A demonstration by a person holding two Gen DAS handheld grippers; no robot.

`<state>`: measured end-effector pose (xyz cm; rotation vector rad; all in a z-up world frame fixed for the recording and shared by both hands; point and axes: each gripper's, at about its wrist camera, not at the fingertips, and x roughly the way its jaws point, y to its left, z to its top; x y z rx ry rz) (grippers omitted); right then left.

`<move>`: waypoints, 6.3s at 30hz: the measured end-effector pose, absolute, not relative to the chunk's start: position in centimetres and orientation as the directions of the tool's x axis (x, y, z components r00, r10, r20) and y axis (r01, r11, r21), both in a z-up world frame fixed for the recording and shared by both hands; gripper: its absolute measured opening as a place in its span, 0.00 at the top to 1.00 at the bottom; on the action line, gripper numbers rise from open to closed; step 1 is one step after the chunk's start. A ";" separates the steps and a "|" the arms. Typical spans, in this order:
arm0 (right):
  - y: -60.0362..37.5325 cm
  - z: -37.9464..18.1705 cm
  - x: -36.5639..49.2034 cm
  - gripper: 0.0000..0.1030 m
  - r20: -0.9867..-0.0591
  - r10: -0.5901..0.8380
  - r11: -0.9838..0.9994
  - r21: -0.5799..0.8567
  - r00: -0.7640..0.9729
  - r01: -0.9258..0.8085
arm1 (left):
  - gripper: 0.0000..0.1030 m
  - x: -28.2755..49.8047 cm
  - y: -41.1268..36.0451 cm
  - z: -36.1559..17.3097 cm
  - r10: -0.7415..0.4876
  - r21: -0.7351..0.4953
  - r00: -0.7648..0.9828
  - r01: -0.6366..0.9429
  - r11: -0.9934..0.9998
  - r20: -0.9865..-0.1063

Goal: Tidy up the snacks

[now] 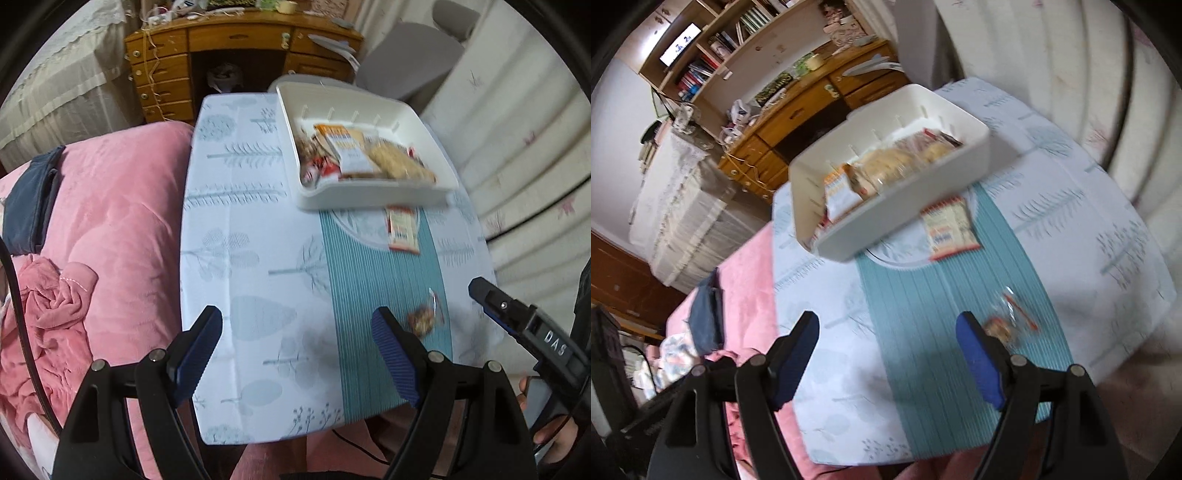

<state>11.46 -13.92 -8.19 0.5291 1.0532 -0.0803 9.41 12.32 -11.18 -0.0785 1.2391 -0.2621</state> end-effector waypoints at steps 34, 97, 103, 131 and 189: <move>-16.5 -19.9 6.7 0.25 -0.859 -0.067 0.957 0.090 0.508 0.277 | 0.20 16.5 -5.1 -19.3 -0.314 -0.257 0.111 0.356 0.898 -0.943; -23.1 -21.4 11.1 0.74 -0.844 0.090 0.953 0.227 0.529 0.199 | 0.57 19.6 -8.6 -25.9 -0.102 -0.055 0.141 0.303 0.951 -0.985; -23.0 -21.4 10.4 0.54 -0.843 0.061 0.922 0.253 0.535 0.292 | 0.57 18.5 -6.3 -25.0 -0.118 -0.060 0.155 0.333 0.941 -0.981; -15.1 -23.0 12.2 0.67 -0.945 0.067 0.964 0.144 0.320 0.224 | 0.57 19.6 0.6 -18.0 -0.125 -0.066 0.154 0.339 0.938 -0.980; -26.9 -9.2 36.1 0.24 -0.763 0.462 0.877 0.470 0.451 -0.104 | 0.21 30.1 0.6 -9.2 -0.196 -0.262 0.406 -0.115 0.958 -0.893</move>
